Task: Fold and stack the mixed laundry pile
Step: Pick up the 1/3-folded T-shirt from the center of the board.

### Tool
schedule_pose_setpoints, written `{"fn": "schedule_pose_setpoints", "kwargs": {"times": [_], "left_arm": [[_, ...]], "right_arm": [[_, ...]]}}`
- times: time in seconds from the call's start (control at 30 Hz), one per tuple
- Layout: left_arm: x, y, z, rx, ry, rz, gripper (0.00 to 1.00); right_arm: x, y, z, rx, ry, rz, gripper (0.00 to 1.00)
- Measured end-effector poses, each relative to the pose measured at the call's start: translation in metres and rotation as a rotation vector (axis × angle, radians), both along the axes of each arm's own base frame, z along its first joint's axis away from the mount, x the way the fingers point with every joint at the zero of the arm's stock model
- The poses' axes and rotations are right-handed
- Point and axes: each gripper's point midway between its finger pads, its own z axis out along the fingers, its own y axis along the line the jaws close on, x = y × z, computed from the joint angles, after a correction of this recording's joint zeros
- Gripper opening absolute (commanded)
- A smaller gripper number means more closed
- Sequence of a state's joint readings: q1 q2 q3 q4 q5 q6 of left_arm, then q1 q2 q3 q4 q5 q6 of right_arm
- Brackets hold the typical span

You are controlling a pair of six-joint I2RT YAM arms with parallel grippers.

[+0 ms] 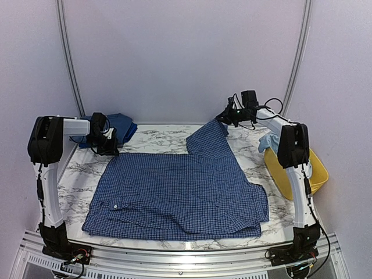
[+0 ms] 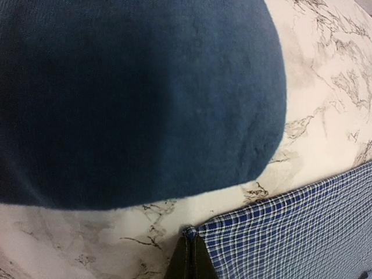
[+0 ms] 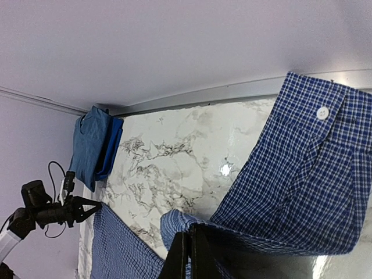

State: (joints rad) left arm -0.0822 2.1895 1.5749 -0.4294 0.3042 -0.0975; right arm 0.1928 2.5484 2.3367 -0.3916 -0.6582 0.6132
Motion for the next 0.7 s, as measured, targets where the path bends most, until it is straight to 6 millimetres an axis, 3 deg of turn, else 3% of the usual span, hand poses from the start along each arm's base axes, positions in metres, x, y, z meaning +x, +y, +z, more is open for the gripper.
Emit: {"fn": "schedule_pose_setpoints", "kwargs": {"times": [0.13,0.4,0.7], "left_arm": [[-0.008,0.003,0.004,0.011,-0.021,-0.001,0.0],[-0.019,0.005,0.039,0.047,-0.131,-0.071,0.0],[-0.054,-0.001,0.08,0.134,-0.254,-0.19,0.0]], "right_arm": [[-0.031,-0.004,0.015,0.001,0.038,0.013,0.0],[-0.097,-0.012,0.086,0.005,-0.031,0.04,0.0],[-0.166,-0.011,0.09,-0.023,-0.012,0.071,0.0]]}}
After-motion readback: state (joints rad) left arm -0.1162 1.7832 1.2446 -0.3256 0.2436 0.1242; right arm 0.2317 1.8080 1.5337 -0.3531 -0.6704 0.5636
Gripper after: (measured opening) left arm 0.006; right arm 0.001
